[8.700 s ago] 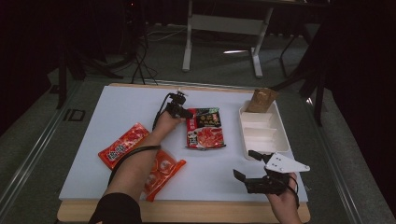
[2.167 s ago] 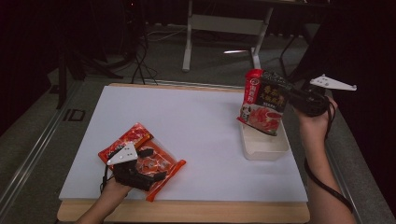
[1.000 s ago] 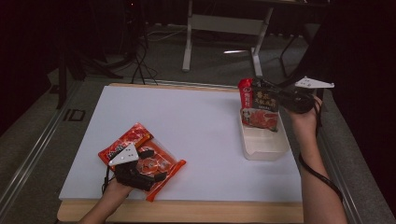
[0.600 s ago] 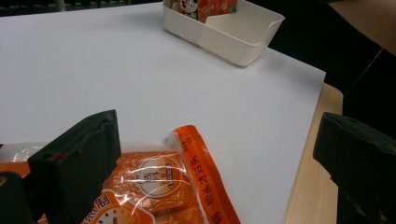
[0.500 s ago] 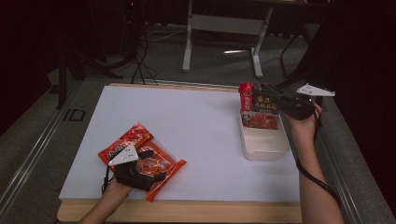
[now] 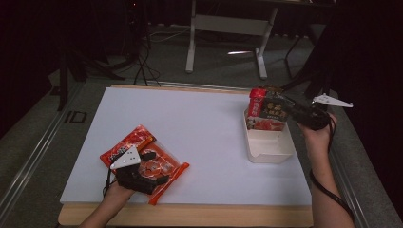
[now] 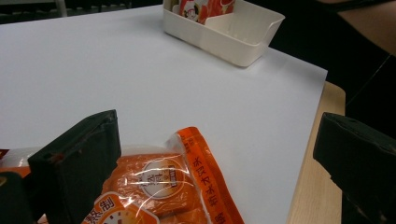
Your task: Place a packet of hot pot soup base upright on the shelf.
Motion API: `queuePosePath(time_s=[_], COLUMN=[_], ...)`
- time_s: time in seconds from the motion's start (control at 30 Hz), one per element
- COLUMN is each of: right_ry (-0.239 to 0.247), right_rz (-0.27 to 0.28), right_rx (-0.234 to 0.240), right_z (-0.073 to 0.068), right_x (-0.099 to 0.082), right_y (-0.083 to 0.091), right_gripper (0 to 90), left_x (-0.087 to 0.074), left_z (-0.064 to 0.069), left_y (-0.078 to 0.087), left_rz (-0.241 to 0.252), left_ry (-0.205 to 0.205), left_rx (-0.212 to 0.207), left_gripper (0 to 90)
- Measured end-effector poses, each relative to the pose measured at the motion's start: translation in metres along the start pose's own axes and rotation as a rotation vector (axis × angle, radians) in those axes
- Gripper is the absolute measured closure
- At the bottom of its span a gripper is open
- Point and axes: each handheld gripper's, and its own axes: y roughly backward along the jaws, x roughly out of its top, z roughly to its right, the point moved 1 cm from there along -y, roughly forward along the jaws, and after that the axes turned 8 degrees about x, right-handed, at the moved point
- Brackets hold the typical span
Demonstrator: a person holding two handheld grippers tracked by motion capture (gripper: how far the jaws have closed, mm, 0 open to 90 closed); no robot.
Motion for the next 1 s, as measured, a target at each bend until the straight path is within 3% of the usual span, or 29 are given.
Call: queuePosePath(time_s=[0.17,0.37,0.43,0.53,0.7,1.0], right_ry=[0.031,0.082,0.096,0.105,0.094,0.036], right_rz=[0.041,0.056,0.094,0.085,0.059,0.056], right_rx=[0.019,-0.015,-0.005,0.012,0.061,0.125], right_z=[-0.014,-0.033,-0.044,-0.057,-0.080,-0.110], right_x=[0.013,0.020,0.025,0.025,0.016,-0.004], right_y=[0.018,0.028,0.038,0.040,0.035,0.022], right_gripper=[45.8,40.6,40.2,38.8,31.9,13.3], left_x=[0.000,0.000,0.000,0.001,0.003,0.006], left_z=[-0.001,-0.002,-0.003,-0.003,0.000,-0.002], left_y=[0.000,0.002,0.003,0.004,0.004,0.009], left_rz=[0.001,0.013,0.017,0.004,-0.028,-0.054], left_ry=[-0.001,0.018,0.024,0.036,0.013,0.041], left_rx=[0.003,-0.005,0.000,0.002,0.015,0.042], left_gripper=[1.1,2.4,2.8,2.7,1.9,2.0])
